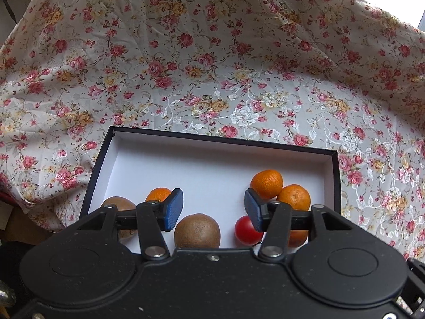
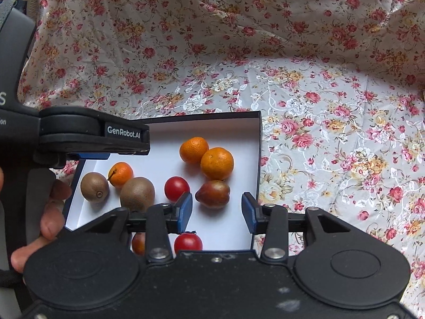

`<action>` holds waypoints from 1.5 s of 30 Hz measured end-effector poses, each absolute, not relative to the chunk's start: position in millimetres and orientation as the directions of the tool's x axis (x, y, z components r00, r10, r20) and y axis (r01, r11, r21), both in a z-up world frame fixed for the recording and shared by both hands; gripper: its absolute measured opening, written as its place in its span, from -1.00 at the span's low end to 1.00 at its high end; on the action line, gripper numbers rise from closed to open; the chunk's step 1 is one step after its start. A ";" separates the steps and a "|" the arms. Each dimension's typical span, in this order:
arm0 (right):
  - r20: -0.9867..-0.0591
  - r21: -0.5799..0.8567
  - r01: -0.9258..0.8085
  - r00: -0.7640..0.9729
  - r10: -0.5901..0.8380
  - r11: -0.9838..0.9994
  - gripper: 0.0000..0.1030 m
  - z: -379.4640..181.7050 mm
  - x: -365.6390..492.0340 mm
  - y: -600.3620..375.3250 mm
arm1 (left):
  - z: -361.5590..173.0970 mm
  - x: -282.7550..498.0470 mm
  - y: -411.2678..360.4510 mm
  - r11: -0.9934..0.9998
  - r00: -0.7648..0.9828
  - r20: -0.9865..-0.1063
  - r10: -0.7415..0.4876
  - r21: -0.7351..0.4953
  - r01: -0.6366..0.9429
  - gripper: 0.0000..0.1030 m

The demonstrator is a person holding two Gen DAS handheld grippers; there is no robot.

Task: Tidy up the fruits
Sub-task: 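Open both tools to drop the mandarin and tomato into the box, then withdraw both open tools back from the filled box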

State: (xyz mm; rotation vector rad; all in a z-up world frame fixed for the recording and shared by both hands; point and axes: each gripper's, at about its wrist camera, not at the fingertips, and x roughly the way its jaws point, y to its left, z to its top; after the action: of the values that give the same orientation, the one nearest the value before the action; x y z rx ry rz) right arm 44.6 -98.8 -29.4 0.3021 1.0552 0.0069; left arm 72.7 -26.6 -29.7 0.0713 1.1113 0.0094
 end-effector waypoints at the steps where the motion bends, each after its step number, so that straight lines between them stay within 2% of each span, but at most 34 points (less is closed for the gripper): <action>1: -0.849 0.251 0.113 0.502 0.162 0.961 0.00 -28.8 43.7 -99.3 | -29.2 69.7 -26.3 0.997 0.447 -0.893 0.048 0.068 0.030 0.12; 3: -0.852 0.244 0.089 0.495 0.170 0.966 0.25 -29.6 42.4 -99.6 | -27.7 64.0 -25.7 0.996 0.455 -0.889 0.058 0.082 0.033 0.12; 13: -0.867 0.167 0.102 0.490 0.096 0.981 0.36 -25.5 30.2 -98.1 | -27.6 27.0 -22.9 0.992 0.457 -0.884 0.096 0.121 0.025 0.12; 20: -0.857 0.079 0.138 0.516 -0.004 0.987 0.59 -22.1 19.6 -104.6 | -19.8 -3.0 -25.6 0.990 0.486 -0.866 0.115 0.138 0.011 0.13; 26: -0.861 0.072 0.181 0.509 -0.031 0.981 0.62 -24.4 7.0 -110.7 | -20.0 -24.8 -27.3 0.993 0.504 -0.857 0.103 0.122 0.004 0.14; 30: -0.867 0.015 0.174 0.493 -0.074 0.985 0.62 -33.4 1.8 -105.5 | -20.8 -33.0 -28.3 0.993 0.524 -0.845 0.105 0.116 -0.011 0.14; 45: -0.881 0.024 0.139 0.471 -0.044 0.990 0.63 -32.9 -3.4 -98.0 | -34.6 -32.2 -31.4 0.986 0.502 -0.849 0.167 0.153 -0.070 0.14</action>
State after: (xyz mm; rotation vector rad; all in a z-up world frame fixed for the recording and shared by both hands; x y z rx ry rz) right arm -3.4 -98.0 -32.9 0.0971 1.0754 -0.1124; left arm -32.2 -31.4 -34.6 0.1029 1.0360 0.1437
